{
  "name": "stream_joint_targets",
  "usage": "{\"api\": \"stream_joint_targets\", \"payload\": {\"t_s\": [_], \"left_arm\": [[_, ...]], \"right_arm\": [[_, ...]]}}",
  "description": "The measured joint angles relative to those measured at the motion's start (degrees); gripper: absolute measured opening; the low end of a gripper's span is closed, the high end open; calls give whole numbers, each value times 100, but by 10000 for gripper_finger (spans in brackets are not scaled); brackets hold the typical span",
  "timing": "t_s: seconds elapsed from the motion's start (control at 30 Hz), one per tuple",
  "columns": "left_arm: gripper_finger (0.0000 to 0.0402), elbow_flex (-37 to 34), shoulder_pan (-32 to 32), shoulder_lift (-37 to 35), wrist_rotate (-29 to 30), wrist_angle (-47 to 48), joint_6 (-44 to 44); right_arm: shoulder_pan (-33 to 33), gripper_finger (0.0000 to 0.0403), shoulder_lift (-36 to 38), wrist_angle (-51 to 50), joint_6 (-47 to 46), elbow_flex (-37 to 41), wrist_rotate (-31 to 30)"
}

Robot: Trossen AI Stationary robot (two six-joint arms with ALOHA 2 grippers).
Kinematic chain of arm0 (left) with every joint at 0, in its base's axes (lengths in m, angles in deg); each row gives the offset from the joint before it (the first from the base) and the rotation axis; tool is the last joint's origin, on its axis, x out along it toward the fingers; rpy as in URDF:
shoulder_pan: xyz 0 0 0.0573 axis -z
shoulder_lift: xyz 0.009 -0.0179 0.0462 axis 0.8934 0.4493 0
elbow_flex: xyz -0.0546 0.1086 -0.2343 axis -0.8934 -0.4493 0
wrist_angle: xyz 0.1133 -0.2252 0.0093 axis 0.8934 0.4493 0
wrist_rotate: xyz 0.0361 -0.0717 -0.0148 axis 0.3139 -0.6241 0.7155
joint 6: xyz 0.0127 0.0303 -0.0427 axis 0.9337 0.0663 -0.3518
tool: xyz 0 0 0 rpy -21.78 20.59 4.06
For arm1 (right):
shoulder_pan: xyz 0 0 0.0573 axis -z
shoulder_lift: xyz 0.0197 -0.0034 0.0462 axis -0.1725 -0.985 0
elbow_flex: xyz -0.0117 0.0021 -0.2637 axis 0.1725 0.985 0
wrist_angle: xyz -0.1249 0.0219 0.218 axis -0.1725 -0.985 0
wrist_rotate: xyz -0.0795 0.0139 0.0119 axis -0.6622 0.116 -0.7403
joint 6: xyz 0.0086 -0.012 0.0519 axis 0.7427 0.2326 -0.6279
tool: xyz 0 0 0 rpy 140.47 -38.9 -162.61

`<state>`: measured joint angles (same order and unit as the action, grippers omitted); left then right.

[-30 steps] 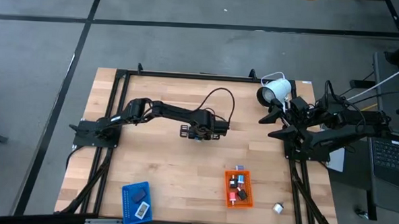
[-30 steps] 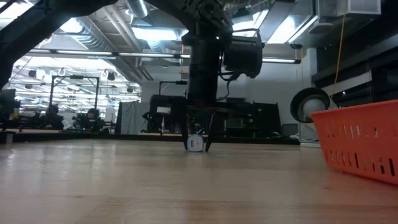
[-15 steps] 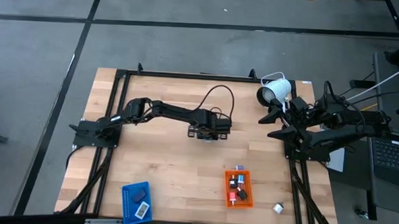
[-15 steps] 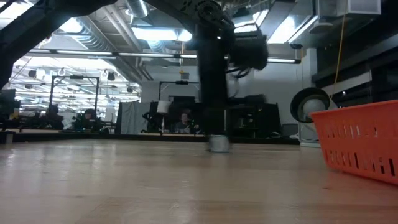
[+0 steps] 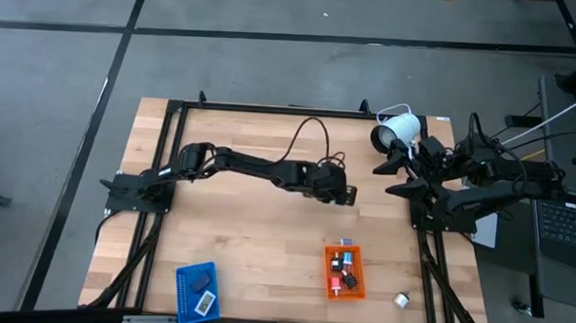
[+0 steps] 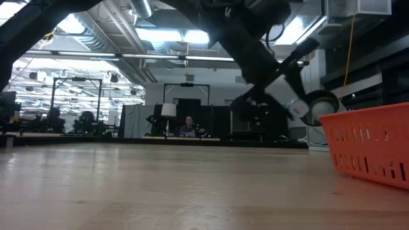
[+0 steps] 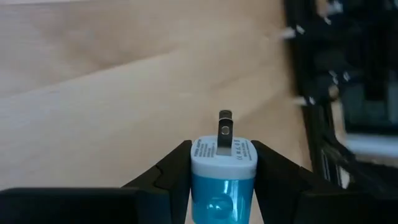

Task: Pick & Place Office items
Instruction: Put the blue charger adapter into the orange bin

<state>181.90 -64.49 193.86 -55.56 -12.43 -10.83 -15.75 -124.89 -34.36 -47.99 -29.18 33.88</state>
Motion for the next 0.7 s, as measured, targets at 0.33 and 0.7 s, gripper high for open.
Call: {"api": "stream_joint_targets", "payload": {"t_s": [0.33, 0.7], "left_arm": [[134, 9, 575, 2, -810, -981, 1214], [134, 11, 1215, 3, -1230, -1719, 1313]], "right_arm": [[116, 279, 0, 27, -15, 0, 18], [116, 279, -9, 42, -161, 0, -32]]}}
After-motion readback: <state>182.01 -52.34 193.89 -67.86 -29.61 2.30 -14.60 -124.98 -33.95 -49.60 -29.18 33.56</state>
